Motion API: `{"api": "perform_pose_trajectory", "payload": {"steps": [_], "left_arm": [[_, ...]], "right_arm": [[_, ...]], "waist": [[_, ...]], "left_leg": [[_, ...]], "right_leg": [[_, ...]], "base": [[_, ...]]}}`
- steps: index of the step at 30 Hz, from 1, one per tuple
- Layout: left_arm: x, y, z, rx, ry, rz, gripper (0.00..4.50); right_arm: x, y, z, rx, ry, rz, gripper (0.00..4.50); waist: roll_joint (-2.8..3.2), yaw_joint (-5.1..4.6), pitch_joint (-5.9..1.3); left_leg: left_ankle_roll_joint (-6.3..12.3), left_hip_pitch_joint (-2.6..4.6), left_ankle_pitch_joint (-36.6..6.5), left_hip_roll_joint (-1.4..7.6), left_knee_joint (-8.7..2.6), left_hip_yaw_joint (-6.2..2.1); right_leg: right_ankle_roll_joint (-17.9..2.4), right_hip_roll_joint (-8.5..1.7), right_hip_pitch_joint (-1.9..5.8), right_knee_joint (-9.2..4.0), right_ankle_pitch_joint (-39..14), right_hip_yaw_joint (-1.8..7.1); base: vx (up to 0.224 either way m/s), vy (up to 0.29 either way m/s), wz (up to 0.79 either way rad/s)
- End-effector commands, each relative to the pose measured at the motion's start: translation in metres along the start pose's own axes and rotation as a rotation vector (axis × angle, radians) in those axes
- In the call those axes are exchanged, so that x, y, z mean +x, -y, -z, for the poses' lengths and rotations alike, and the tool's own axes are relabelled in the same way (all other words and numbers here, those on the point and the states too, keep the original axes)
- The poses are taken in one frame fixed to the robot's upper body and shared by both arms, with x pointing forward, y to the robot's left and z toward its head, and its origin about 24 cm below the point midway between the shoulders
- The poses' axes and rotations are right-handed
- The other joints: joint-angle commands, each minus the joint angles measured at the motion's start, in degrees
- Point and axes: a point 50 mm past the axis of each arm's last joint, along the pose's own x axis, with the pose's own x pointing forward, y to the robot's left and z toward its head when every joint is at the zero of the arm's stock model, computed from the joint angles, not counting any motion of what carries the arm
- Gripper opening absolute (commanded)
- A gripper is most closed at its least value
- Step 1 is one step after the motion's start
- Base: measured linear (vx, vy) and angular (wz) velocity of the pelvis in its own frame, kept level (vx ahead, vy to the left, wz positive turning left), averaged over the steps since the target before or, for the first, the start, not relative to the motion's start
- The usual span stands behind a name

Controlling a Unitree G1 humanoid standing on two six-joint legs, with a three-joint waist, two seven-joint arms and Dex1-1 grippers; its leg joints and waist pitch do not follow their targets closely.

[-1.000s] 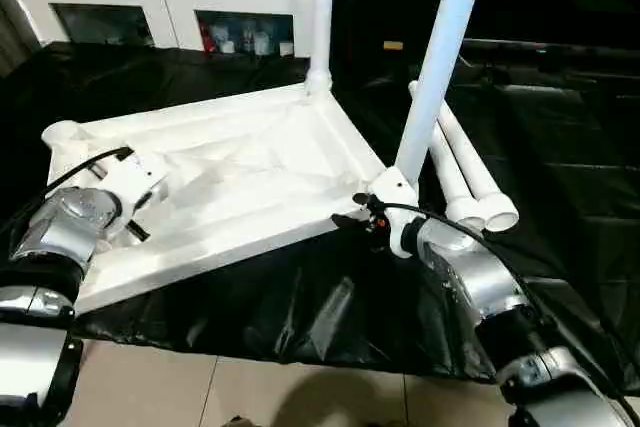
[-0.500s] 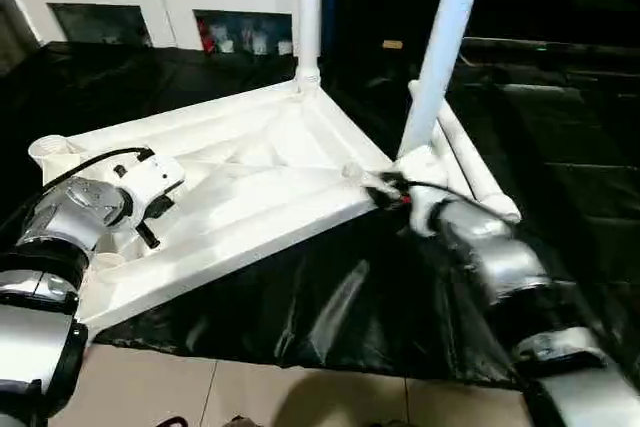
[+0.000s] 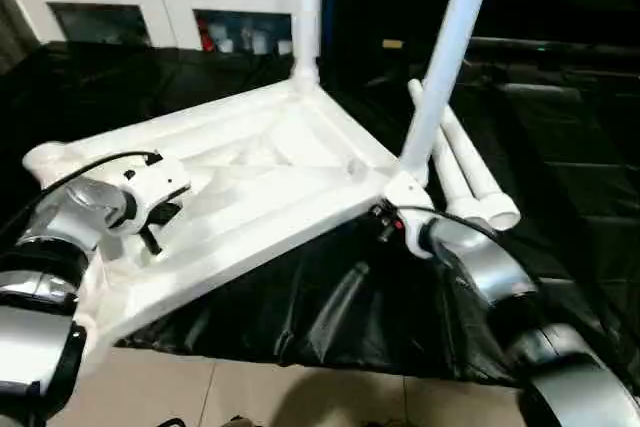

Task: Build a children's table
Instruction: Rotate table base

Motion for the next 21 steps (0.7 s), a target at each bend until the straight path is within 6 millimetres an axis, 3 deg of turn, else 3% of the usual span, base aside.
{"api": "perform_pose_trajectory", "payload": {"steps": [1,2,3,4,5,6,11,12,14,15,16,17,18,19,20,21], "left_arm": [[0.006,0.016,-0.008,0.042,0.055,0.146,0.0],[0.006,0.018,-0.01,0.048,0.068,0.17,0.0],[0.007,0.026,-0.014,0.067,0.104,0.236,0.0],[0.007,0.027,-0.014,0.068,0.106,0.24,0.0],[0.009,0.037,-0.022,0.088,0.158,0.309,0.0],[0.009,0.039,-0.024,0.096,0.175,0.323,0.0],[0.021,0.05,-0.048,0.088,0.28,0.357,0.0],[0.023,0.051,-0.051,0.092,0.29,0.352,0.0],[0.027,0.052,-0.057,0.097,0.302,0.336,0.0],[0.035,0.045,-0.07,0.096,0.323,0.216,0.0],[0.038,0.042,-0.075,0.088,0.331,0.165,0.0],[0.038,0.042,-0.075,0.088,0.331,0.165,0.0],[0.042,0.035,-0.082,0.077,0.326,0.032,0.0],[0.043,0.032,-0.083,0.079,0.315,-0.024,0.0],[0.044,0.031,-0.084,0.08,0.311,-0.038,0.0],[0.046,0.028,-0.084,0.088,0.29,-0.1,0.0]], "right_arm": [[0.008,-0.003,-0.021,0.042,0.089,0.021,0.59],[0.01,-0.003,-0.024,0.052,0.1,0.025,0.49],[0.014,-0.004,-0.031,0.078,0.128,0.037,0.39],[0.014,-0.005,-0.031,0.079,0.129,0.037,0.33],[0.02,-0.009,-0.04,0.09,0.155,0.037,0.3],[0.021,-0.01,-0.042,0.088,0.159,0.034,0.3],[0.034,-0.03,-0.056,0.07,0.176,-0.035,0.15],[0.035,-0.032,-0.058,0.066,0.177,-0.041,0.15],[0.037,-0.036,-0.06,0.057,0.179,-0.047,0.15],[0.039,-0.037,-0.062,0.052,0.181,-0.029,0.15],[0.039,-0.037,-0.062,0.054,0.182,-0.022,0.15],[0.039,-0.037,-0.062,0.054,0.182,-0.022,0.15],[0.038,-0.032,-0.061,0.053,0.187,0.006,0.15],[0.036,-0.029,-0.06,0.052,0.19,0.02,0.15],[0.036,-0.028,-0.06,0.051,0.191,0.026,0.15],[0.034,-0.022,-0.058,0.047,0.197,0.053,0.15]], "waist": [[0.68,0.0,-4.02],[0.67,0.02,-4.12],[-0.08,0.04,-4.25],[0.29,0.11,-4.16],[0.19,0.17,-4.23],[0.07,0.07,-4.29],[-0.18,-0.12,-3.88],[-0.48,-0.28,-3.8],[-0.31,-0.42,-3.84],[-0.44,-0.59,-3.68],[-0.27,-0.12,-3.98],[-0.31,-0.02,-3.83],[-0.09,0.29,-3.96],[-0.16,0.66,-4.05],[-0.3,0.62,-3.99],[0.19,0.39,-3.97]], "left_leg": [[-1.48,0.86,-15.59,1.47,-4.04,-0.6],[-1.39,0.82,-14.84,1.48,-4.06,-0.59],[-0.91,0.62,-12.96,1.49,-3.92,-0.46],[-0.49,0.57,-11.68,1.47,-3.93,-0.28],[-0.44,0.76,-11.39,1.51,-3.8,-0.13],[-0.24,0.46,-10.67,1.46,-3.78,-0.09],[-0.43,0.6,-13.48,1.35,-3.83,0.01],[-0.59,0.67,-14.24,1.38,-3.91,-0.04],[-0.72,0.82,-14.97,1.39,-3.86,-0.06],[-0.5,0.74,-15.55,1.19,-3.85,0.07],[-0.83,1.5,-16.02,1.43,-3.76,0.04],[-0.66,1.34,-15.82,1.37,-3.78,0.12],[-0.86,1.05,-15.22,1.46,-3.88,-0.02],[-1.19,1.47,-15.41,1.52,-3.84,-0.05],[-1.19,1.33,-15.37,1.43,-3.87,-0.03],[-1.57,0.94,-15.22,1.29,-3.97,-0.21]], "right_leg": [[-13.9,-3.95,2.79,-3.13,-11.75,2.72],[-14.18,-3.96,2.91,-3.03,-10.76,2.68],[-14.61,-3.95,3.06,-2.62,-8.71,2.69],[-14.98,-3.76,2.92,-2.57,-7.55,2.63],[-15.15,-3.8,2.77,-2.48,-7.0,2.65],[-15.54,-3.7,2.95,-2.26,-6.16,2.59],[-14.31,-3.77,2.76,-2.75,-11.05,2.7],[-13.65,-3.76,2.68,-2.94,-12.81,2.73],[-13.32,-3.73,2.48,-3.03,-13.99,2.82],[-12.88,-3.39,2.22,-3.29,-14.54,2.82],[-13.23,-3.54,1.98,-3.21,-13.85,2.9],[-13.38,-3.56,1.95,-3.29,-13.38,2.96],[-13.15,-3.49,2.19,-3.07,-12.11,2.89],[-12.94,-3.35,2.03,-2.9,-10.64,2.82],[-12.83,-3.25,2.1,-2.85,-10.12,2.81],[-12.35,-3.1,2.45,-2.78,-9.36,2.71]], "base": [[0.0,0.0,0.0],[0.0,0.0,0.0],[0.0,0.0,0.0],[0.0,0.0,0.0],[0.0,0.0,0.0],[0.0,0.0,0.0],[0.0,0.0,0.0],[0.0,0.0,0.0],[0.0,0.0,0.0],[0.0,0.0,0.0],[0.0,0.0,0.0],[0.0,0.0,0.0],[0.0,0.0,0.0],[0.0,0.0,0.0],[0.0,0.0,0.0],[0.0,0.0,0.0]]}}
